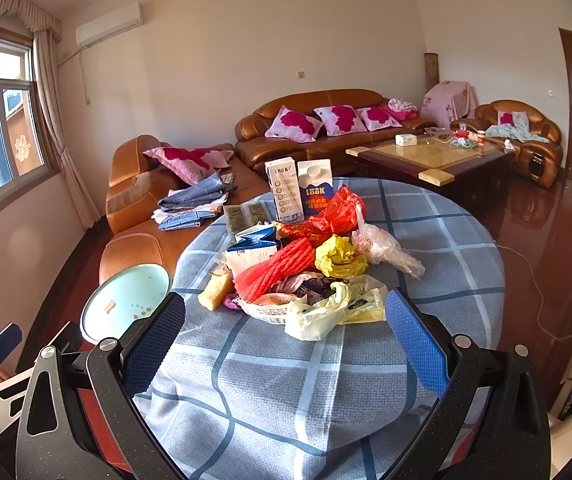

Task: Collect trash

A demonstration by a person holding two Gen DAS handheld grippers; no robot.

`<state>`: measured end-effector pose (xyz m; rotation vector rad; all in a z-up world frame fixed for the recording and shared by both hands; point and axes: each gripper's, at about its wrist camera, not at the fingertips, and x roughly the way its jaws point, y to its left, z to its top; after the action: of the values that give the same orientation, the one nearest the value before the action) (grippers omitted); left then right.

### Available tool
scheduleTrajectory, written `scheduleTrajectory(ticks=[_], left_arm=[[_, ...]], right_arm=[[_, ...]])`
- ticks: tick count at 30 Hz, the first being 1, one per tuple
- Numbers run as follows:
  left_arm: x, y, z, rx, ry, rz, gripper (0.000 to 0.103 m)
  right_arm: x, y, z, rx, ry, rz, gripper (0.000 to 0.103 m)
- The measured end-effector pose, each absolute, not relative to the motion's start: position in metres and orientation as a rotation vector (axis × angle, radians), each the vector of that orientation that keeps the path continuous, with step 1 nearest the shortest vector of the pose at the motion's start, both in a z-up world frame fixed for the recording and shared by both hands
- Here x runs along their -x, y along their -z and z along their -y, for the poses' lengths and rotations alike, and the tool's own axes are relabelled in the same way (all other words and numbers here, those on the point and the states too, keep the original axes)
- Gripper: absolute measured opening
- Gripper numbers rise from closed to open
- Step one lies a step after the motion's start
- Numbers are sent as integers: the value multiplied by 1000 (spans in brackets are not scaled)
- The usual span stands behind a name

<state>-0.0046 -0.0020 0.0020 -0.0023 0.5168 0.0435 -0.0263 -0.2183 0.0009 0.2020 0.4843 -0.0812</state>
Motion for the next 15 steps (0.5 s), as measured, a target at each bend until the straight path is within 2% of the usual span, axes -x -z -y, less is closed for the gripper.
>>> scheduleTrajectory(ticks=[15], left_arm=[[6, -4, 0, 14, -46, -513, 97]], right_arm=[[27, -2, 217, -200, 82, -481, 98]])
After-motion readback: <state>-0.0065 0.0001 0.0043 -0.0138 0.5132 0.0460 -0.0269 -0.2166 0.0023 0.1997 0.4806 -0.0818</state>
